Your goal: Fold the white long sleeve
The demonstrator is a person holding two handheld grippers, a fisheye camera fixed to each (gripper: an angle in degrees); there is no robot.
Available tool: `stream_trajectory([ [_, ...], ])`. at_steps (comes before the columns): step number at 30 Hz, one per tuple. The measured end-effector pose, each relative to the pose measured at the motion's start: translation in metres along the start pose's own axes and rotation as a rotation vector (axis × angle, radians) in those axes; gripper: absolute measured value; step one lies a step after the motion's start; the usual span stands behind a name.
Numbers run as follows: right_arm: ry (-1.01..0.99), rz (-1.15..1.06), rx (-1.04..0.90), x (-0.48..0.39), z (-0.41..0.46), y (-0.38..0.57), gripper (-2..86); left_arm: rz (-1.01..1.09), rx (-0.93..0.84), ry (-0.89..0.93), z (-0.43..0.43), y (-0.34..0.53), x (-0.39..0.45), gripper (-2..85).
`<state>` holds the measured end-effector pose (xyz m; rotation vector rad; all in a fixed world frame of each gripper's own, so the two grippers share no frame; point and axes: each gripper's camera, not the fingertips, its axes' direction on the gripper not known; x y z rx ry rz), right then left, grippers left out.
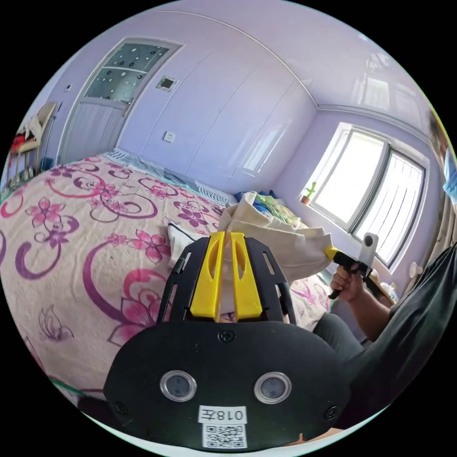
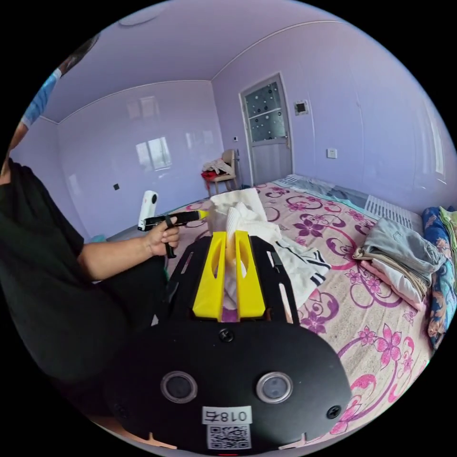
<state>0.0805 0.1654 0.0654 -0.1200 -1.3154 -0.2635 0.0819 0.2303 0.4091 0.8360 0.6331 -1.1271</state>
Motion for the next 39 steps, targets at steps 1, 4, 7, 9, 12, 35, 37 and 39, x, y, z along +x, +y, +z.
stream_trajectory([
  [1, -0.037, -0.032, -0.020, -0.019, -0.009, 0.009, 2.5, -0.075, 0.012, 0.056, -0.016, 0.016, -0.006, 3.8],
  [4, -0.078, -0.073, -0.080, -0.059, -0.028, 0.038, 2.5, -0.263, 0.070, 0.114, -0.056, 0.061, -0.025, 6.6],
  [7, -0.073, 0.023, -0.123, -0.073, -0.036, 0.074, 2.4, -0.371, -0.048, 0.143, -0.064, 0.088, -0.037, 9.9],
  [9, -0.072, 0.082, -0.120, -0.076, -0.042, 0.094, 2.4, -0.379, -0.097, 0.149, -0.066, 0.095, -0.032, 11.0],
  [12, -0.060, 0.137, -0.111, -0.085, -0.049, 0.115, 2.5, -0.391, -0.151, 0.145, -0.066, 0.096, -0.019, 13.5],
  [35, -0.020, 0.168, -0.185, -0.121, -0.061, 0.139, 2.8, 0.633, -0.491, -0.479, -0.004, 0.040, 0.134, 12.0],
  [37, -0.020, 0.144, -0.222, -0.125, -0.057, 0.137, 3.0, 0.644, -0.527, -0.415, 0.012, 0.032, 0.135, 12.7],
  [39, -0.016, 0.111, -0.262, -0.129, -0.053, 0.136, 3.1, 0.663, -0.596, -0.374, 0.036, 0.029, 0.130, 13.7],
])
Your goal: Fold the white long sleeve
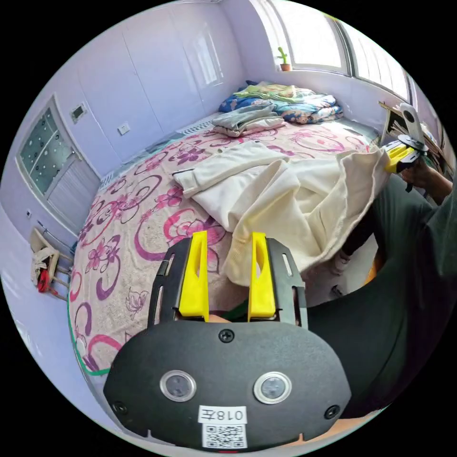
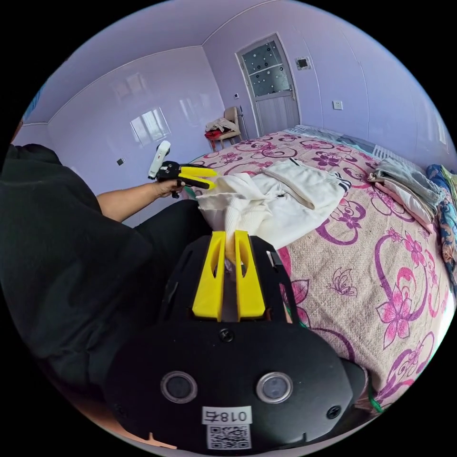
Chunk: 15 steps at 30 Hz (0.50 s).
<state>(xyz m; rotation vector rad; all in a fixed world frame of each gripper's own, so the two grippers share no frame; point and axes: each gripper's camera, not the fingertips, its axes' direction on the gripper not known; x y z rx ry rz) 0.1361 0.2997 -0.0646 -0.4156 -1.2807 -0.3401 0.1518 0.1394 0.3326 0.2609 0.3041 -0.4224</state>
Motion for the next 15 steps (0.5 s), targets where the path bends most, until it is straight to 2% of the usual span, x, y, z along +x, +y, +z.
stream_trajectory([
  [4, 0.042, -0.067, -0.098, -0.014, 0.013, -0.007, 3.6, 0.071, -0.253, 0.145, 0.064, -0.028, -0.001, 13.4],
  [6, 0.065, -0.075, -0.157, -0.018, 0.020, -0.011, 3.9, 0.071, -0.291, 0.125, 0.071, -0.035, 0.001, 11.3],
  [8, 0.072, -0.047, -0.234, -0.018, 0.028, -0.015, 4.3, 0.084, -0.350, 0.165, 0.072, -0.038, 0.005, 5.2],
  [11, 0.073, 0.006, -0.284, -0.015, 0.029, -0.021, 5.2, 0.051, -0.371, 0.185, 0.057, -0.023, 0.002, 4.1],
  [15, 0.062, 0.124, -0.123, 0.000, 0.006, -0.041, 6.2, -0.097, -0.293, 0.321, 0.026, 0.014, -0.018, 3.9],
])
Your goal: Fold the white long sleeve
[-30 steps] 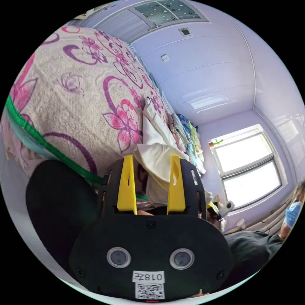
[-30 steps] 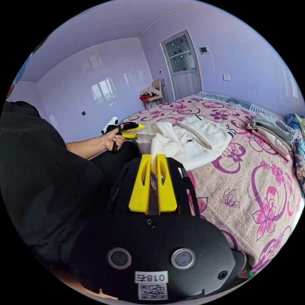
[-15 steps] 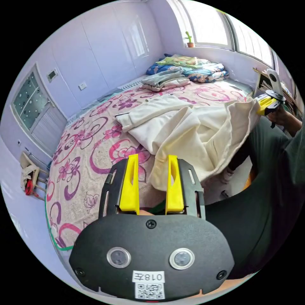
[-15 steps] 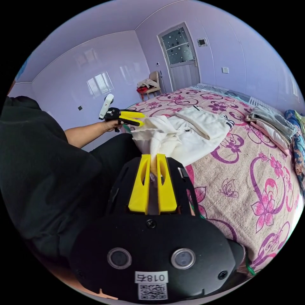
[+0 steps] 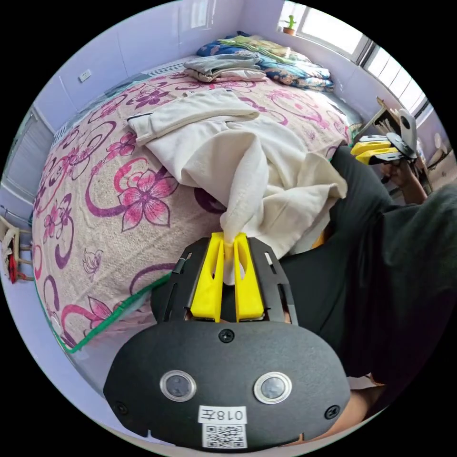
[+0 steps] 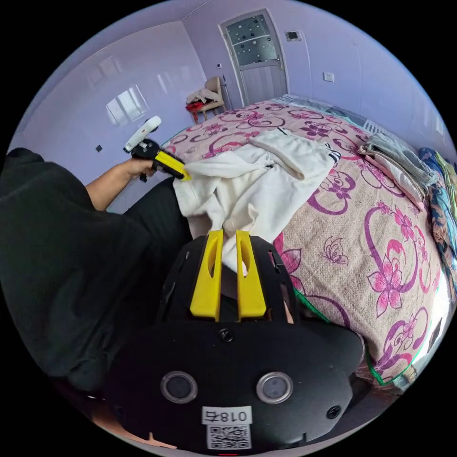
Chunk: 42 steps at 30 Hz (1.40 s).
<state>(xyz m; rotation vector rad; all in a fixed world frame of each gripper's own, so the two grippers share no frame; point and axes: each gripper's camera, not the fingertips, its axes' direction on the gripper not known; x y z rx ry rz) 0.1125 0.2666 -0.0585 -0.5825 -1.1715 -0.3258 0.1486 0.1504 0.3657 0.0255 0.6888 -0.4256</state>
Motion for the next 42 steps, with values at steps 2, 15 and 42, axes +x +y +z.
stream_trajectory([
  [2, 0.001, 0.041, 0.061, 0.006, -0.006, -0.016, 7.5, -0.097, 0.079, 0.092, -0.010, 0.035, -0.015, 3.8],
  [15, 0.180, -0.035, -0.203, -0.041, 0.095, -0.107, 10.7, -0.354, 0.471, 0.631, 0.019, 0.164, -0.092, 3.1],
  [42, -0.833, 0.394, 0.637, 0.160, -0.154, -0.023, 0.1, -0.271, 1.250, 0.843, -0.015, 0.389, -0.229, 0.4],
])
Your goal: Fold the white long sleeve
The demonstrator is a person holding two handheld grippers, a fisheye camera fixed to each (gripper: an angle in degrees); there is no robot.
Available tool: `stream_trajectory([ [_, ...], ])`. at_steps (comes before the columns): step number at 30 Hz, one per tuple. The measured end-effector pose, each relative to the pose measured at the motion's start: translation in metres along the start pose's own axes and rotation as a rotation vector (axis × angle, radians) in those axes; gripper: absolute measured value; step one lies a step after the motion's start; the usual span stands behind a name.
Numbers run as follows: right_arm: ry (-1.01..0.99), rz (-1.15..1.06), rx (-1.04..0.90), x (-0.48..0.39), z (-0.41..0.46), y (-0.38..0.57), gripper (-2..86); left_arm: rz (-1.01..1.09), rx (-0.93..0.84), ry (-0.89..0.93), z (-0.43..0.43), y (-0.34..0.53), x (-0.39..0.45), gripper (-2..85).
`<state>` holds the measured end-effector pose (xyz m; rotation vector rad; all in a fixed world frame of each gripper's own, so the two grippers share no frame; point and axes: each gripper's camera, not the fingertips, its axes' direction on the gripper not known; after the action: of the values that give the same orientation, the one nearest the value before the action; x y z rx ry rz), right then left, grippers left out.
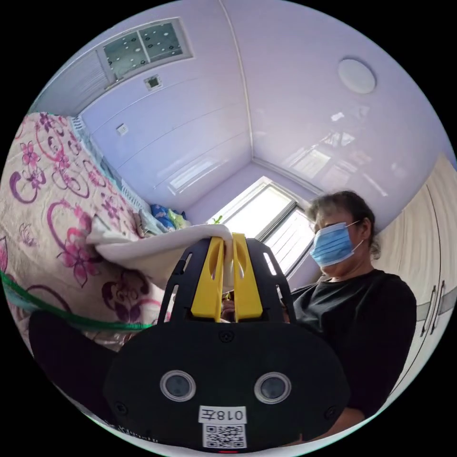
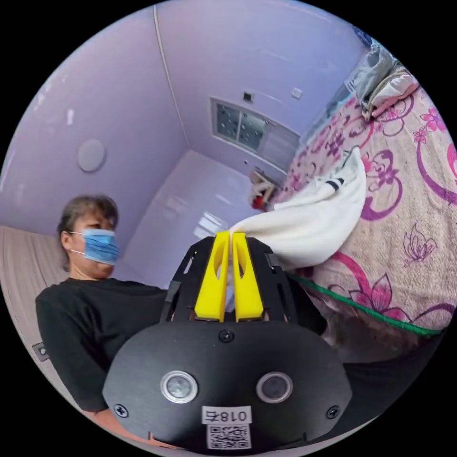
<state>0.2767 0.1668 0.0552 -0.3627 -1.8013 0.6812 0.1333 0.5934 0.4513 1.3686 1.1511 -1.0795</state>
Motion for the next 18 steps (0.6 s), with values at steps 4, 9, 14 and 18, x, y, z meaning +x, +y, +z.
stream_trajectory([
  [4, -0.272, -0.158, 0.276, -0.049, -0.060, -0.020, 0.0, 0.193, 0.210, 0.180, -0.019, -0.035, 0.044, 0.5],
  [9, -0.318, -0.350, 0.318, -0.116, -0.085, -0.062, 0.0, 0.372, 0.286, 0.118, -0.021, -0.085, 0.098, 0.4],
  [14, -0.210, -0.319, 0.293, -0.104, -0.072, -0.133, 0.0, 0.194, 0.256, -0.031, 0.030, -0.167, 0.006, 0.1],
  [18, -0.238, -0.314, 0.361, -0.072, -0.045, -0.241, 0.0, 0.170, 0.311, -0.030, 0.083, -0.254, -0.052, -0.2],
])
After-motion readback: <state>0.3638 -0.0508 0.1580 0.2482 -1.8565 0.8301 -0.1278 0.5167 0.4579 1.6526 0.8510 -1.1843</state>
